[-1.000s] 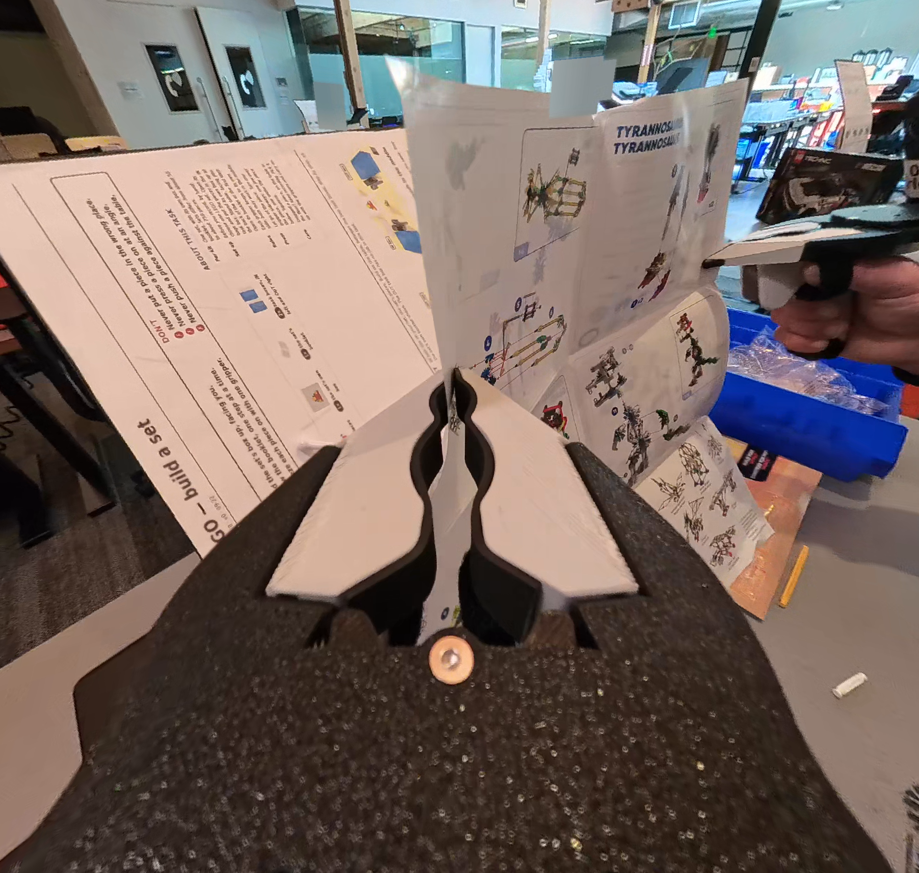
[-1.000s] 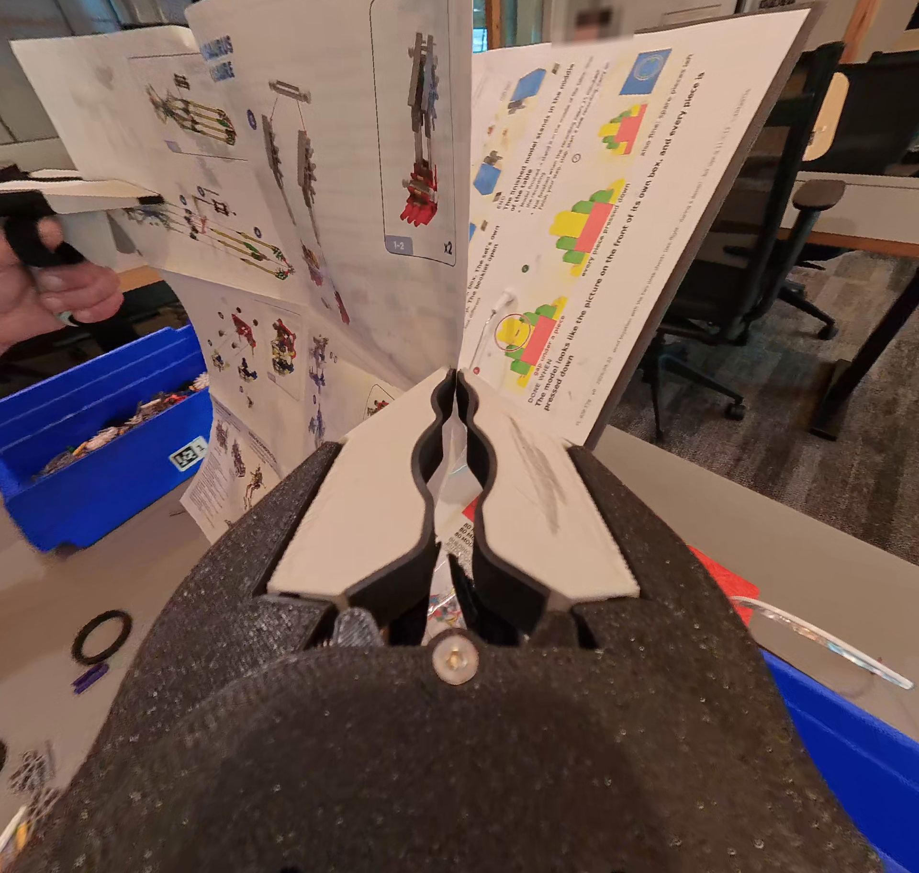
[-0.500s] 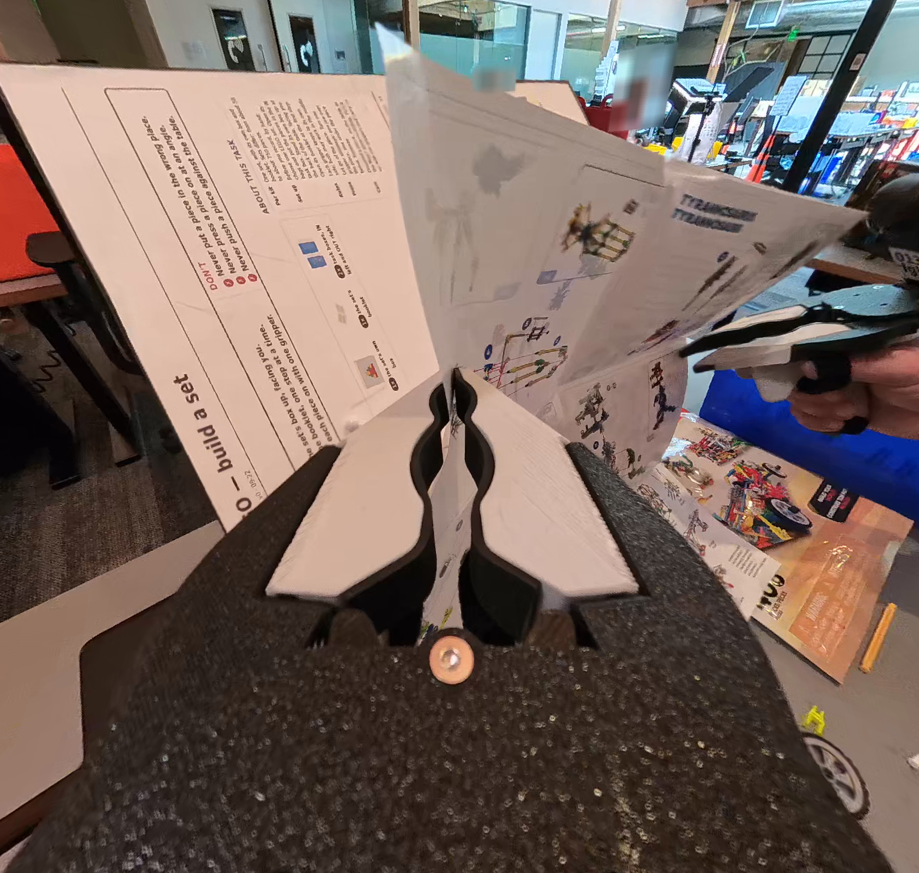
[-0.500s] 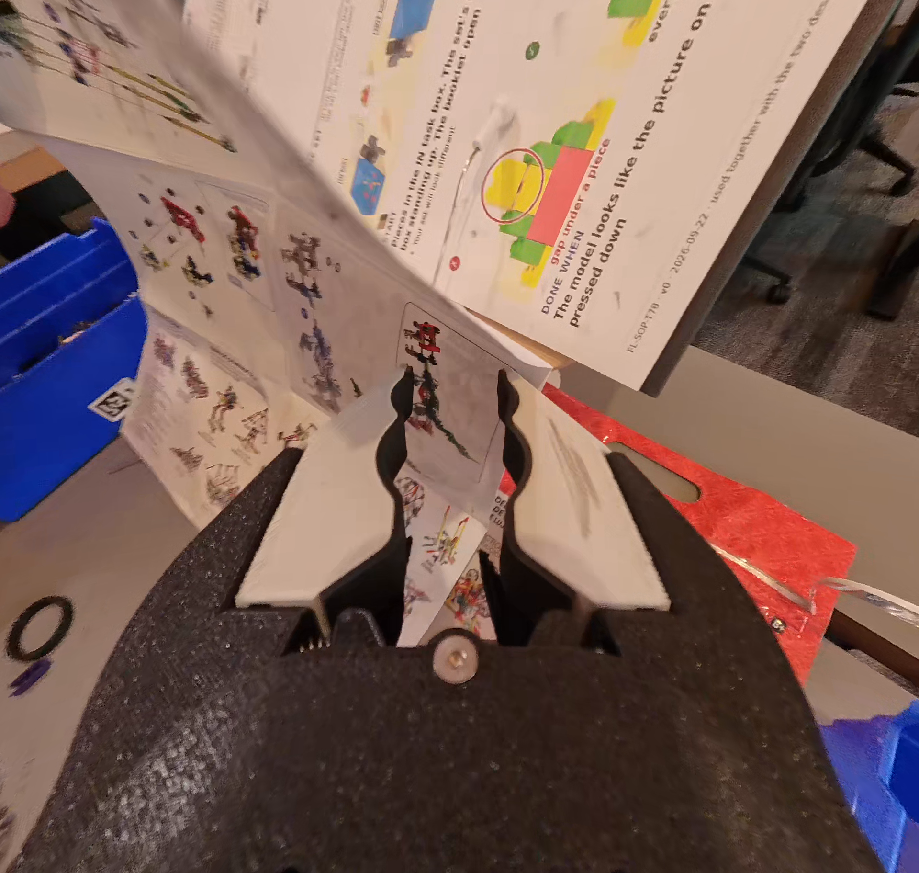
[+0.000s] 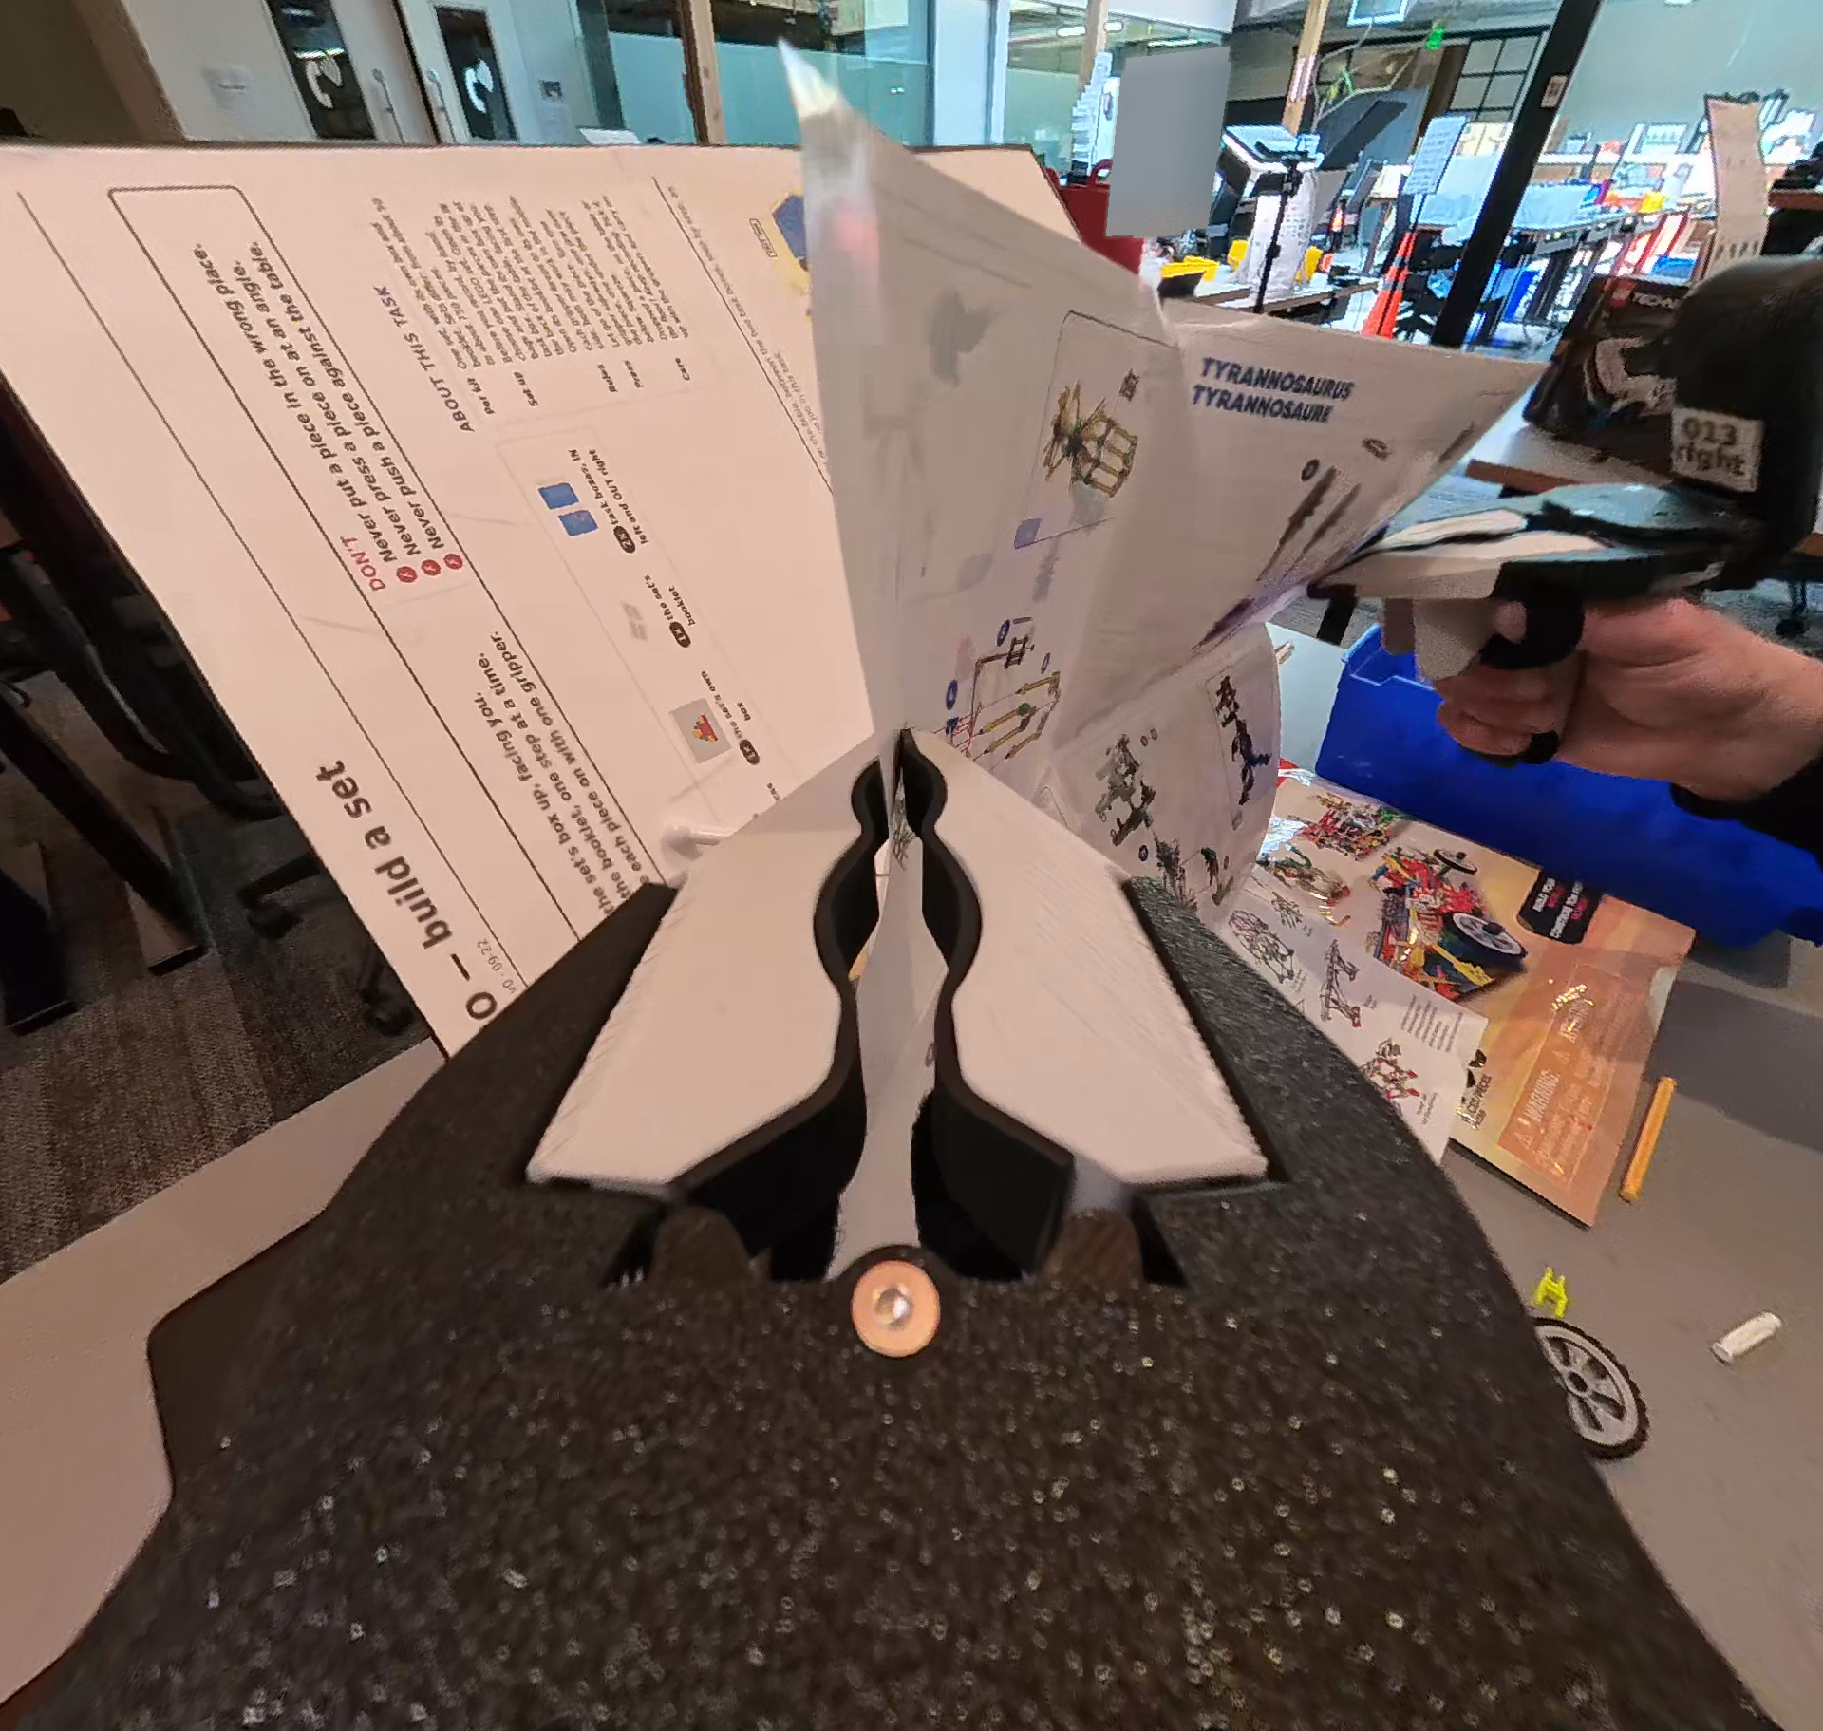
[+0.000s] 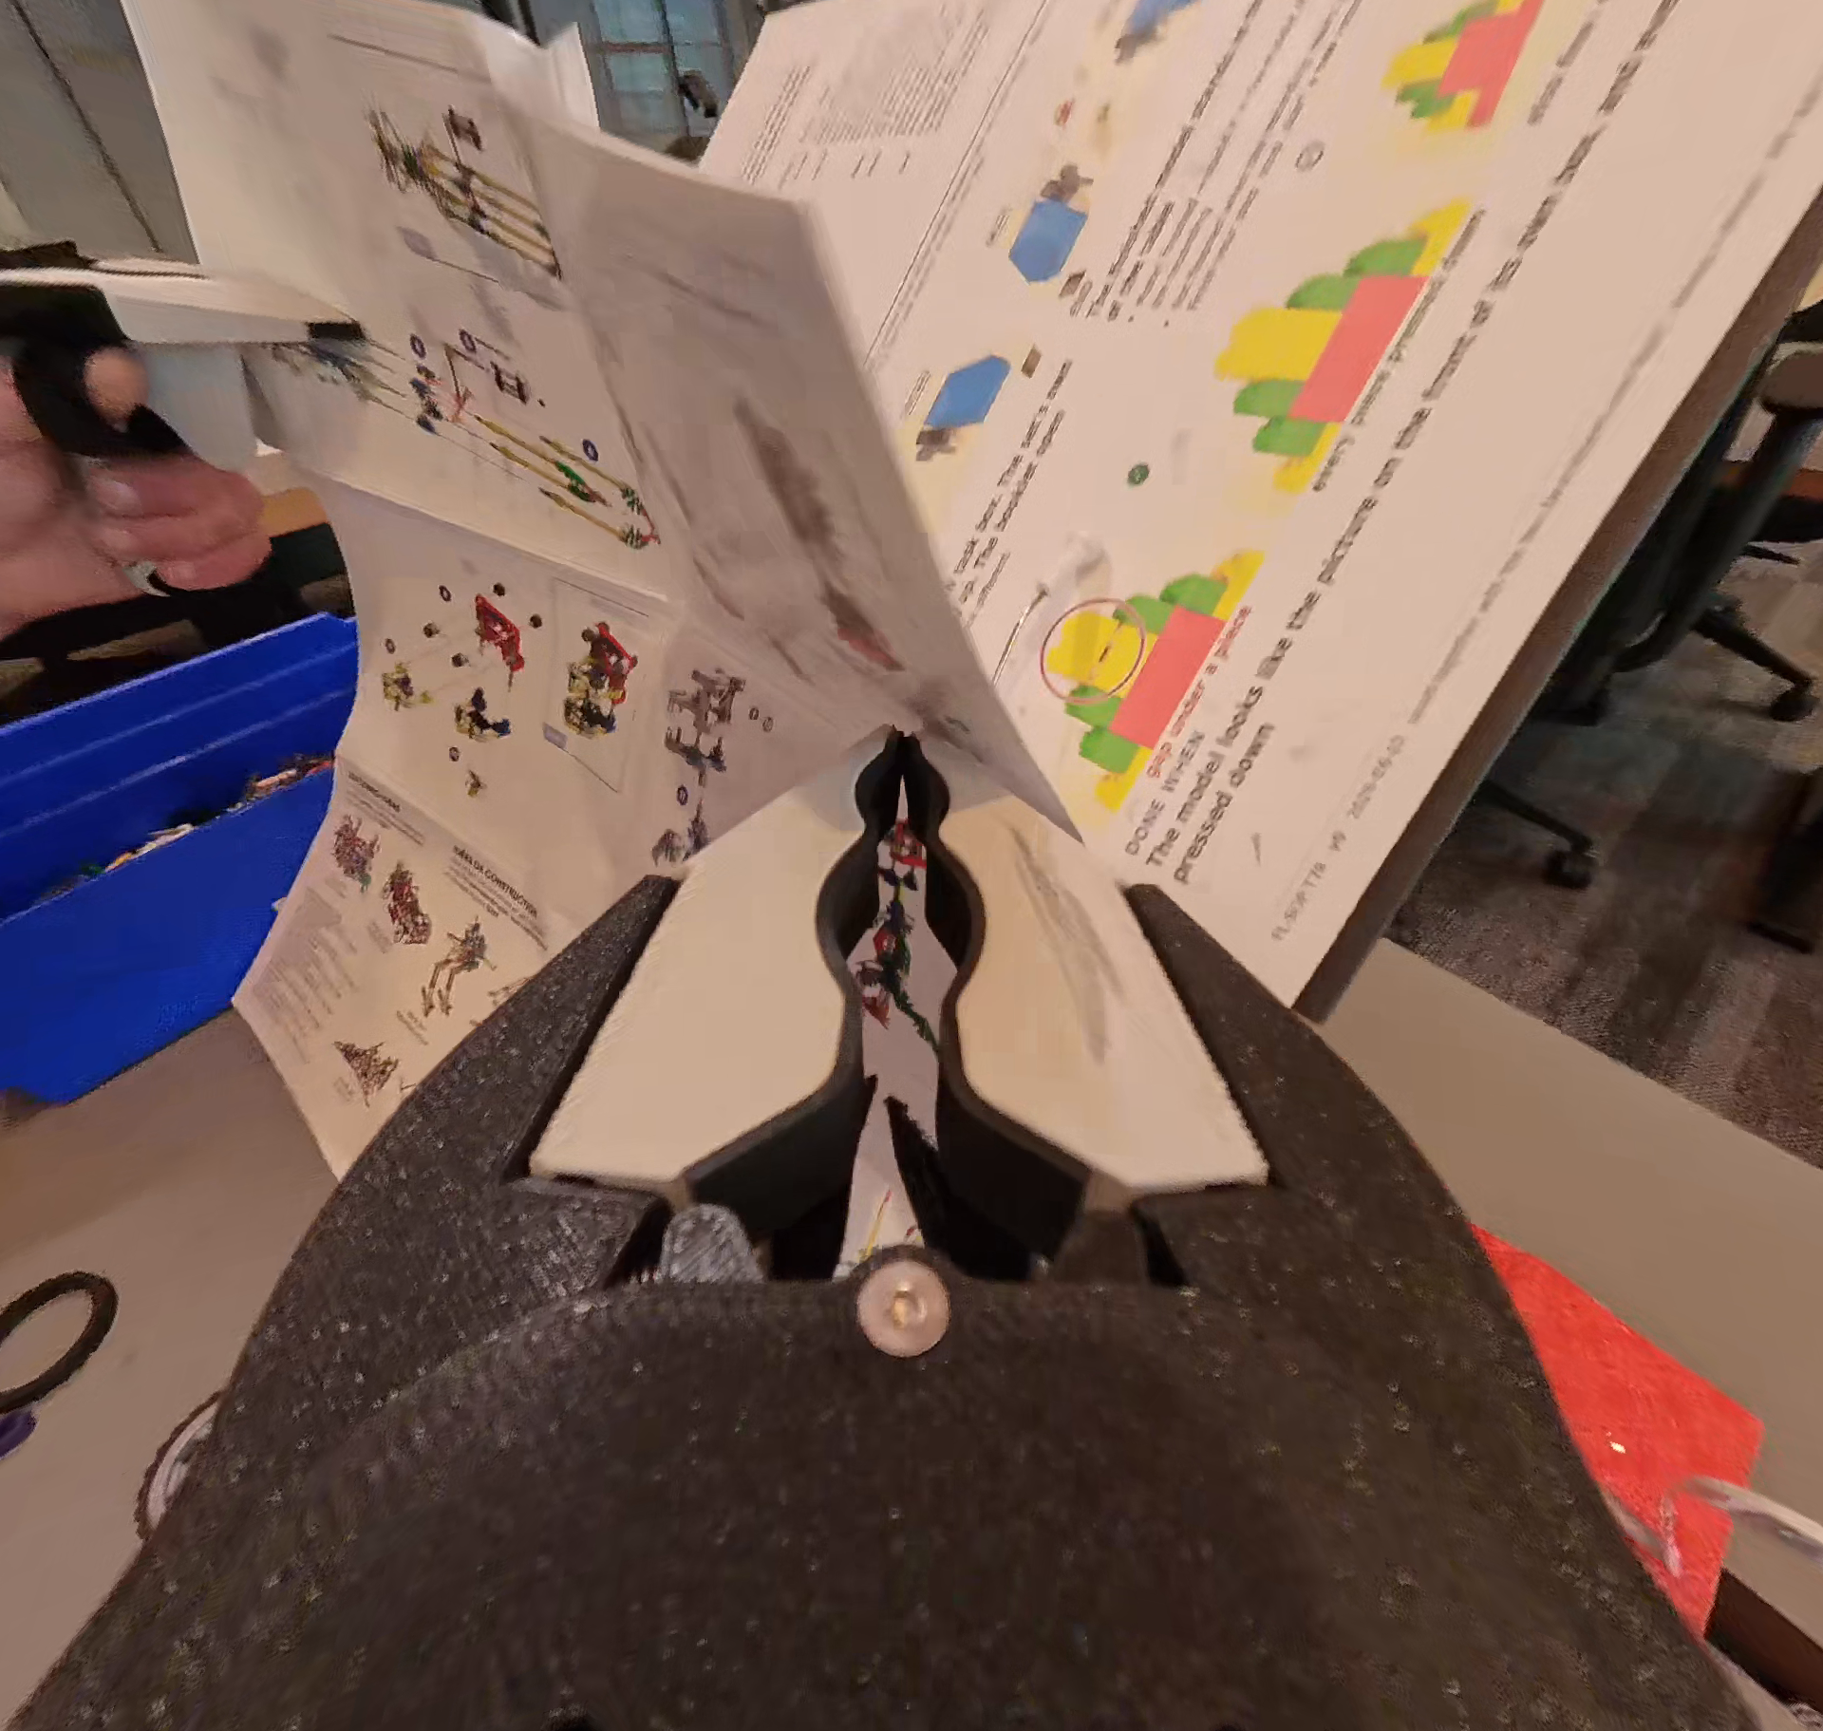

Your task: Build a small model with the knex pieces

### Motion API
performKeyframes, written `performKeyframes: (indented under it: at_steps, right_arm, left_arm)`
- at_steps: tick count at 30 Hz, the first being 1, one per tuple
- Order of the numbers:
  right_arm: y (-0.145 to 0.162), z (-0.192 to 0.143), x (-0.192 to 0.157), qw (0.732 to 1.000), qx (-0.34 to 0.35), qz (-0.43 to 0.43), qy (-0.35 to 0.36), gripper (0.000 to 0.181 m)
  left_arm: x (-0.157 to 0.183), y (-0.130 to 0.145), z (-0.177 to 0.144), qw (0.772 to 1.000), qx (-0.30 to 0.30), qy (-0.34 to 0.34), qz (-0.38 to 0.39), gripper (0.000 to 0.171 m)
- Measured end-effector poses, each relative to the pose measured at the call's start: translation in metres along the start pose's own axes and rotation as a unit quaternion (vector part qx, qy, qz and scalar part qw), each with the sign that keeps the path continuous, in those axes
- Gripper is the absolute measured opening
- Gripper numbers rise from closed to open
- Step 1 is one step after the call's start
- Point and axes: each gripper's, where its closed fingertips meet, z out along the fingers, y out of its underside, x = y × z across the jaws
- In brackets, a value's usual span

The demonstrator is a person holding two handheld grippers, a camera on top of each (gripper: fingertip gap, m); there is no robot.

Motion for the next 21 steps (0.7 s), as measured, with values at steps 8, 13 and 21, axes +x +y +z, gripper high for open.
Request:
performKeyframes:
  at_steps: [8, 13, 21]
  right_arm:
    - [-0.068, -0.016, -0.028, 0.960, 0.037, -0.259, 0.096, 0.072]
    - [-0.115, -0.005, -0.084, 0.906, 0.010, -0.411, 0.100, 0.074]
    - [-0.089, 0.014, -0.082, 0.910, -0.182, -0.372, 0.025, 0.000]
  left_arm:
    - [0.022, -0.021, -0.007, 0.999, 0.022, 0.023, 0.024, 0.000]
    - [0.056, -0.045, -0.012, 0.995, 0.029, 0.043, 0.080, 0.000]
    - [0.104, -0.073, -0.016, 0.987, 0.034, 0.067, 0.144, 0.000]
